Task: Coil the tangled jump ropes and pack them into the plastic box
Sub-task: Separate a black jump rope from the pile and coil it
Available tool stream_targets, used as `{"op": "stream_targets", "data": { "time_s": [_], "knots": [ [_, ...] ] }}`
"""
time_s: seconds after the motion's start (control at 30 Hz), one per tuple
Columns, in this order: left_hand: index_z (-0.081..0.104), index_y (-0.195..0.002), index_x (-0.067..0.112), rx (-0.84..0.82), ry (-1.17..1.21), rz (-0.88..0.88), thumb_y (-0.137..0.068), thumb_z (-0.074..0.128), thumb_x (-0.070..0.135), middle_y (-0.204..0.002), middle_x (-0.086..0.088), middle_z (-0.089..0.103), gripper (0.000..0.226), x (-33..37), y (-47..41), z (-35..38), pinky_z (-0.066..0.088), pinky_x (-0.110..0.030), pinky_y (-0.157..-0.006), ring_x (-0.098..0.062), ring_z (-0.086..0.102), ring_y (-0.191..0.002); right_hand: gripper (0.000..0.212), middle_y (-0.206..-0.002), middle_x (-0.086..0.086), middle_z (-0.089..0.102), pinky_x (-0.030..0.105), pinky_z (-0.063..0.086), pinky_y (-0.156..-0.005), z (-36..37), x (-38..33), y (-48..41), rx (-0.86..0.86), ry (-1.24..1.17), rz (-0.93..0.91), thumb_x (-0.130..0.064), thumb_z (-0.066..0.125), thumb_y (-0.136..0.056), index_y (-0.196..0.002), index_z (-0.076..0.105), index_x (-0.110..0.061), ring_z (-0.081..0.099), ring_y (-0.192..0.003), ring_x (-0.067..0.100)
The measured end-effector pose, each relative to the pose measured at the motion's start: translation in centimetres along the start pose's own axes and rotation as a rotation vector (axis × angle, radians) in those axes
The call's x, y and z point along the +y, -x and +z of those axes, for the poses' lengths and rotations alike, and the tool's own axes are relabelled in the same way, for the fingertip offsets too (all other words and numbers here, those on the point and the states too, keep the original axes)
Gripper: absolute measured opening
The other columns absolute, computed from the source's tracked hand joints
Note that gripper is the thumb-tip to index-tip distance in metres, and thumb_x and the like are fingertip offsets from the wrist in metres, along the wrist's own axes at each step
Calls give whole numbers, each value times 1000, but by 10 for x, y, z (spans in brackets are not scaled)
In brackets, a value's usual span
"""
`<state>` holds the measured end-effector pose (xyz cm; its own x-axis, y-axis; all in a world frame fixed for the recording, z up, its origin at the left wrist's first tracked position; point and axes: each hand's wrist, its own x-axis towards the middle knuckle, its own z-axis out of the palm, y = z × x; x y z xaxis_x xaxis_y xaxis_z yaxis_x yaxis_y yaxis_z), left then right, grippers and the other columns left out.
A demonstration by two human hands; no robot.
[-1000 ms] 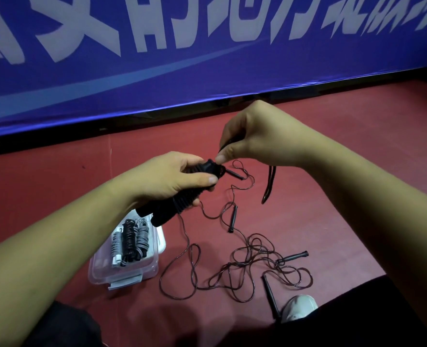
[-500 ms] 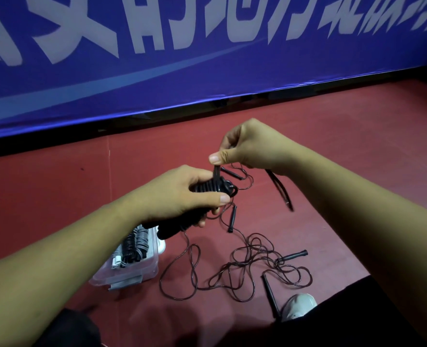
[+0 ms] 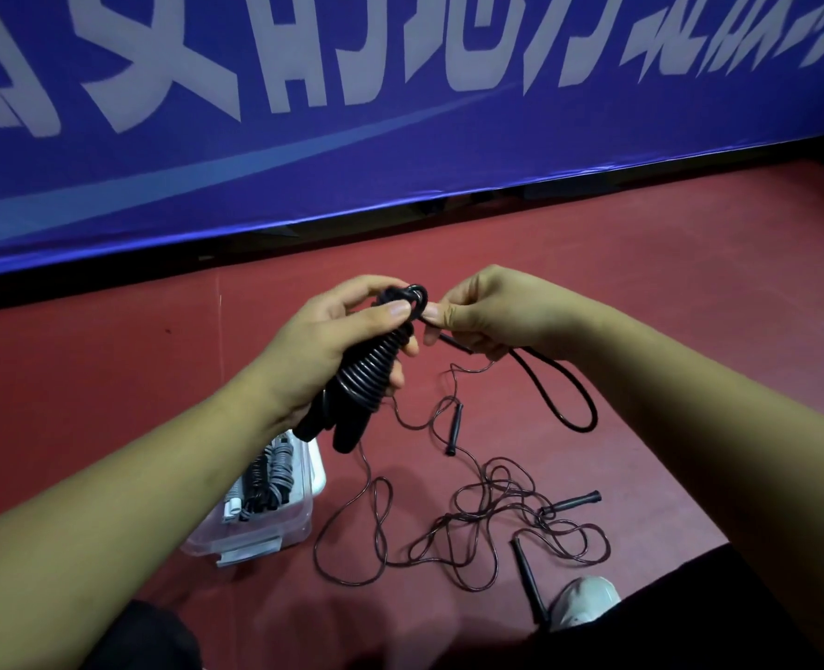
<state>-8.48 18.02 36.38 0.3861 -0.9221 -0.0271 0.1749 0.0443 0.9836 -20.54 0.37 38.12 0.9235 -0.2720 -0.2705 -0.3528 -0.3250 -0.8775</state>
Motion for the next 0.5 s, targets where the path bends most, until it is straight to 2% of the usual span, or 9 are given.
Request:
{"op": "stream_targets", "data": {
  "time_s": [0.13,0.23,0.4,0.5],
  "knots": [
    [59,-101,8,84,48,-15,-84,69,23,-81,-14,69,25,4,-5,-8,55,-32,-54,-23,62,-54,27,-59,0,34,25,26,-49,-4,-1,4,-49,34,14,-35,61,-96,-95,76,-13,27,-53,16],
    [58,-101,7,135,33,-34,-80,67,25,-82,-12,70,29,8,-9,-12,57,-32,-54,-21,63,-54,21,-62,1,38,26,32,-49,-5,-7,10,-65,105,-6,-29,58,-100,-100,75,-16,32,-54,17],
    [61,-103,8,212,-87,-80,-73,72,28,-85,-10,72,37,11,-14,-19,57,-29,-53,-19,65,-54,16,-55,-8,49,24,41,-52,-6,-27,17,39,470,-116,-32,61,-98,-98,74,-23,46,-51,11],
    [61,-107,11,238,-256,-101,-76,76,26,-87,-10,73,37,10,-17,-23,56,-27,-53,-19,67,-56,16,-59,-4,52,20,34,-49,-1,-37,20,45,694,-217,-33,61,-97,-87,70,-25,42,-50,9]
  ]
}}
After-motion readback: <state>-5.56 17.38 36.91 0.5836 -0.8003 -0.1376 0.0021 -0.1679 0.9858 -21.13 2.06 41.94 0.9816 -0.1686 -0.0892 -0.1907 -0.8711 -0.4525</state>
